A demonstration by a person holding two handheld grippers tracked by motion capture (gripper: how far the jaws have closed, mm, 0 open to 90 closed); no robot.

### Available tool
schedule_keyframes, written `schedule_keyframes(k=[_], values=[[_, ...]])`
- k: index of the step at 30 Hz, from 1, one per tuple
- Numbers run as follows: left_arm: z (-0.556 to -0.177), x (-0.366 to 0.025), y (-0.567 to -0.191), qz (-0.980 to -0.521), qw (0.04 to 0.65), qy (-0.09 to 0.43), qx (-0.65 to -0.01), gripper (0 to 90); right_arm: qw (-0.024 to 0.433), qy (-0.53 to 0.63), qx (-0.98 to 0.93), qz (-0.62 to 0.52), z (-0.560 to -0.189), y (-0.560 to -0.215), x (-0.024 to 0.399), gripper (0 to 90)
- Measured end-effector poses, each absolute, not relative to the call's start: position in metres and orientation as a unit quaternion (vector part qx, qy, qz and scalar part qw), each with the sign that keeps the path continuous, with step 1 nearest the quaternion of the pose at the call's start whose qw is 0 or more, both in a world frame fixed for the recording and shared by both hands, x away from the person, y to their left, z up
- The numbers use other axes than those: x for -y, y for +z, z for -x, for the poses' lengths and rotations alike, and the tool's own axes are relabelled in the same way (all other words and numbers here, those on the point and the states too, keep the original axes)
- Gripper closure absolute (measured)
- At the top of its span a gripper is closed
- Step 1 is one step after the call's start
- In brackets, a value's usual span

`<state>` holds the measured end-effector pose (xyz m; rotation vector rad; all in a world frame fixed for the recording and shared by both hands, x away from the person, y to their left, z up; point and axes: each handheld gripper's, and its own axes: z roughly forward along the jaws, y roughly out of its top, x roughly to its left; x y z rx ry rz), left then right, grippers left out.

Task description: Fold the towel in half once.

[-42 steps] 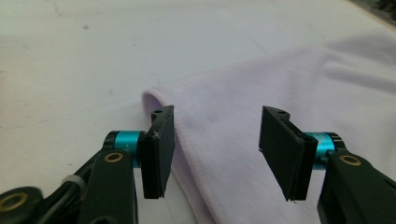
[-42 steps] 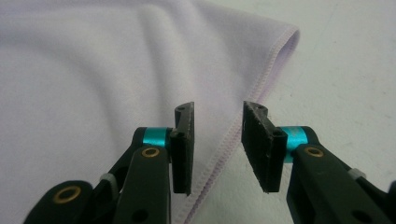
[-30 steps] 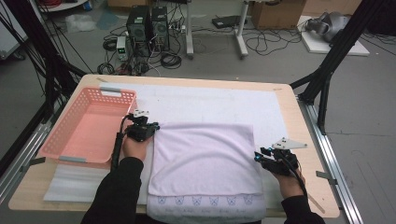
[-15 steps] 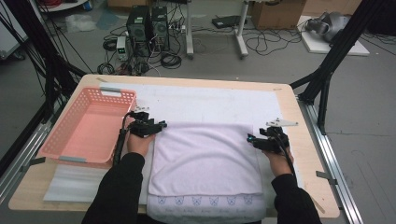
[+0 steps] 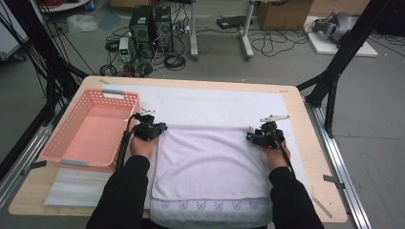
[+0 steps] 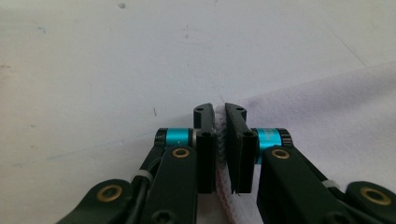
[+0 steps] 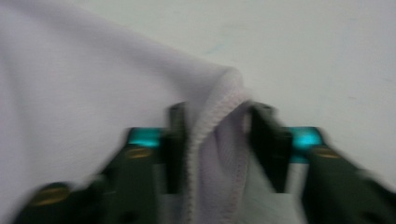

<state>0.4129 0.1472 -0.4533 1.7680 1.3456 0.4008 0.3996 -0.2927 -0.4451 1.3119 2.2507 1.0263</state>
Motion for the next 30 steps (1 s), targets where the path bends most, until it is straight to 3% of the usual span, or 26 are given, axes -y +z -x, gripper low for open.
schedule_keyframes(k=[3, 6, 11, 20, 30], values=[[-0.414, -0.15, -0.453, -0.695, 0.435, 0.146, -0.554, 83.6, 0.152, 0.361, -0.796, -0.462, -0.401, -0.443, 0.291, 80.6], [-0.416, -0.154, -0.448, -0.666, 0.464, 0.145, -0.565, 84.5, 0.186, 0.354, -0.796, -0.455, -0.402, -0.44, 0.293, 82.4], [-0.432, -0.151, -0.434, -0.659, 0.474, 0.148, -0.565, 85.3, 0.228, 0.36, -0.784, -0.452, -0.411, -0.434, 0.295, 82.8], [-0.47, -0.144, -0.418, -0.663, 0.485, 0.149, -0.55, 85.2, 0.258, 0.37, -0.756, -0.474, -0.437, -0.427, 0.301, 82.7], [-0.497, -0.141, -0.407, -0.679, 0.5, 0.205, -0.496, 85.2, 0.301, 0.378, -0.733, -0.479, -0.457, -0.423, 0.299, 82.5]])
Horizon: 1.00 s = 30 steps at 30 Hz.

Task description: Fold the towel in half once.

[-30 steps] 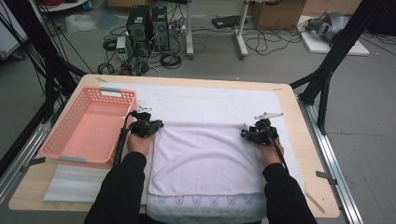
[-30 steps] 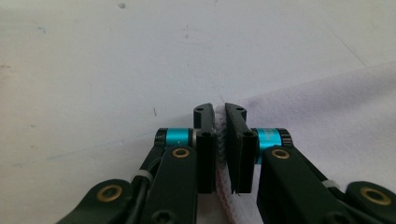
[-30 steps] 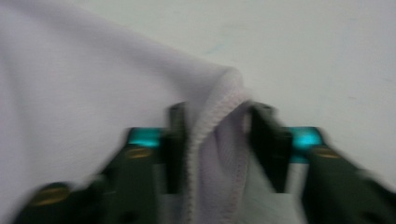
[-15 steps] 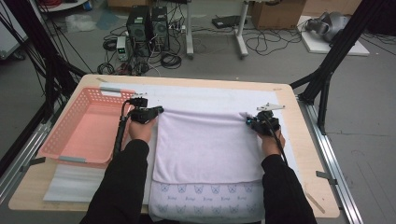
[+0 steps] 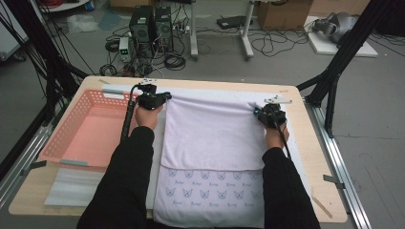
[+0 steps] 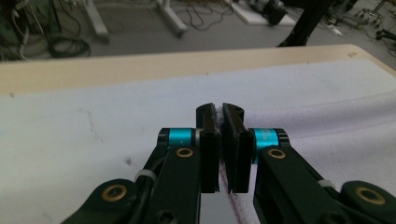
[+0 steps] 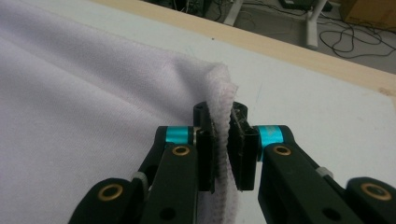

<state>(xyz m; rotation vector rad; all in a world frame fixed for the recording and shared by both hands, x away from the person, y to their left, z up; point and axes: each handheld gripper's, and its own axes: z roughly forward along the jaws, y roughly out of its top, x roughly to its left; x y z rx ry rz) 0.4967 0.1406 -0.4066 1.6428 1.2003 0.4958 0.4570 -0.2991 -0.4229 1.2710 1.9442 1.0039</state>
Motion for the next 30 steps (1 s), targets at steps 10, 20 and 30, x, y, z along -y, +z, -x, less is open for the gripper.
schedule_keyframes(k=[10, 20, 30], values=[[-0.488, -0.139, -0.421, -0.693, 0.484, 0.186, -0.5, 49.4, 0.271, 0.365, -0.713, -0.533, -0.467, -0.432, 0.295, 48.9], [-0.468, -0.134, -0.421, -0.697, 0.493, 0.178, -0.489, 35.3, 0.267, 0.388, -0.709, -0.525, -0.452, -0.416, 0.307, 45.1], [-0.436, -0.122, -0.404, -0.701, 0.519, 0.156, -0.463, 34.7, 0.237, 0.404, -0.719, -0.513, -0.422, -0.413, 0.317, 44.8]])
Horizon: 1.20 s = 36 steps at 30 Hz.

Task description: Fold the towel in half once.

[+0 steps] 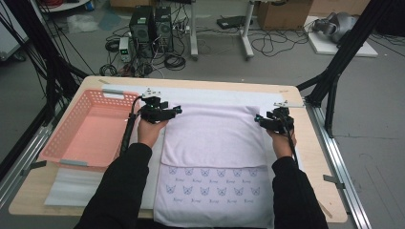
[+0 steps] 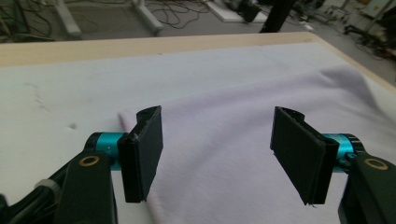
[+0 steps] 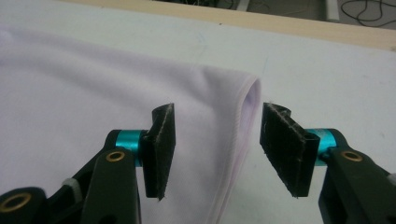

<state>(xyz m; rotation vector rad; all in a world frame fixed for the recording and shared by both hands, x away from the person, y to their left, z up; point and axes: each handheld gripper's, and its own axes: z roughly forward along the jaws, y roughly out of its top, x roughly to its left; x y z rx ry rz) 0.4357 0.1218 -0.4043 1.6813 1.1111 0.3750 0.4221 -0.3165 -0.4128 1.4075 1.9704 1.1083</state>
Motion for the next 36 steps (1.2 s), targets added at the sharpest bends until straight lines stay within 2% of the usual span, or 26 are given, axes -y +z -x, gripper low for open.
schedule_keyframes(k=[5, 7, 11, 14, 20, 26, 36], values=[[-0.409, -0.113, -0.406, -0.71, 0.524, 0.163, -0.442, 33.1, 0.222, 0.4, -0.736, -0.499, -0.402, -0.412, 0.315, 42.3], [-0.402, -0.112, -0.408, -0.706, 0.527, 0.16, -0.445, 26.7, 0.221, 0.408, -0.737, -0.491, -0.393, -0.411, 0.313, 44.6], [-0.387, -0.115, -0.412, -0.706, 0.537, 0.155, -0.436, 26.2, 0.221, 0.415, -0.743, -0.478, -0.377, -0.41, 0.31, 44.5], [-0.377, -0.116, -0.412, -0.712, 0.538, 0.149, -0.425, 26.1, 0.204, 0.437, -0.739, -0.471, -0.365, -0.41, 0.312, 46.1], [-0.352, -0.122, -0.416, -0.728, 0.527, 0.149, -0.412, 29.1, 0.186, 0.449, -0.748, -0.451, -0.34, -0.414, 0.313, 46.8], [-0.328, -0.129, -0.424, -0.749, 0.499, 0.143, -0.412, 33.9, 0.189, 0.44, -0.761, -0.437, -0.316, -0.416, 0.316, 46.6], [-0.302, -0.134, -0.438, -0.776, 0.47, 0.148, -0.394, 35.9, 0.189, 0.422, -0.776, -0.428, -0.282, -0.421, 0.318, 44.8]])
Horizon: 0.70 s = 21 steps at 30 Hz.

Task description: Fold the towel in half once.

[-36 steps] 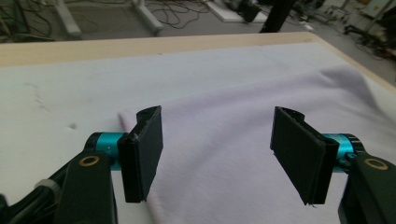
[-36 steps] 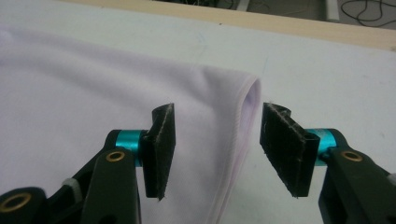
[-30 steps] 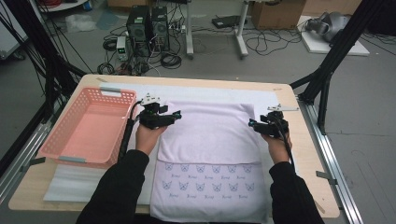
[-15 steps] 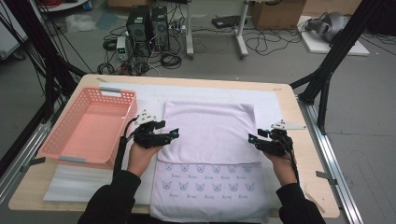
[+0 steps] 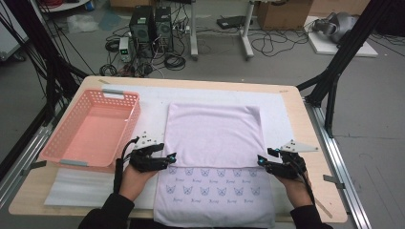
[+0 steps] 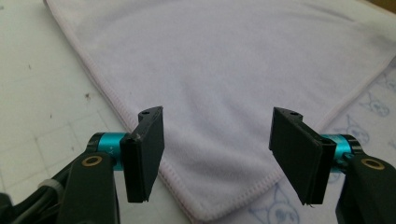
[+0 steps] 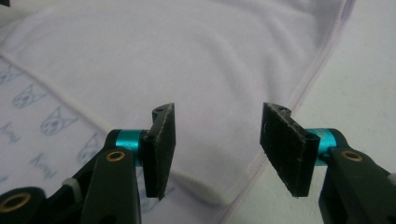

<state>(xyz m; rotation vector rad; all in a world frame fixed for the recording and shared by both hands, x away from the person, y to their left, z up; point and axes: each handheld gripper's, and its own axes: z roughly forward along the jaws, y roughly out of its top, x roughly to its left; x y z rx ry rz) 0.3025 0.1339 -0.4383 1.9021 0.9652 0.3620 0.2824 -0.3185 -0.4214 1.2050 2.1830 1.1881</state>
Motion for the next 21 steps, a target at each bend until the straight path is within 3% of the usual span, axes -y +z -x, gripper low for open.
schedule_keyframes(k=[7, 17, 21], values=[[-0.292, -0.141, -0.442, -0.782, 0.46, 0.156, -0.392, 37.3, 0.189, 0.418, -0.787, -0.412, -0.261, -0.423, 0.319, 46.2], [-0.288, -0.141, -0.451, -0.813, 0.421, 0.159, -0.37, 49.9, 0.201, 0.383, -0.805, -0.407, -0.264, -0.437, 0.318, 49.4], [-0.283, -0.138, -0.451, -0.823, 0.409, 0.172, -0.354, 53.5, 0.206, 0.368, -0.816, -0.395, -0.265, -0.44, 0.312, 56.3]])
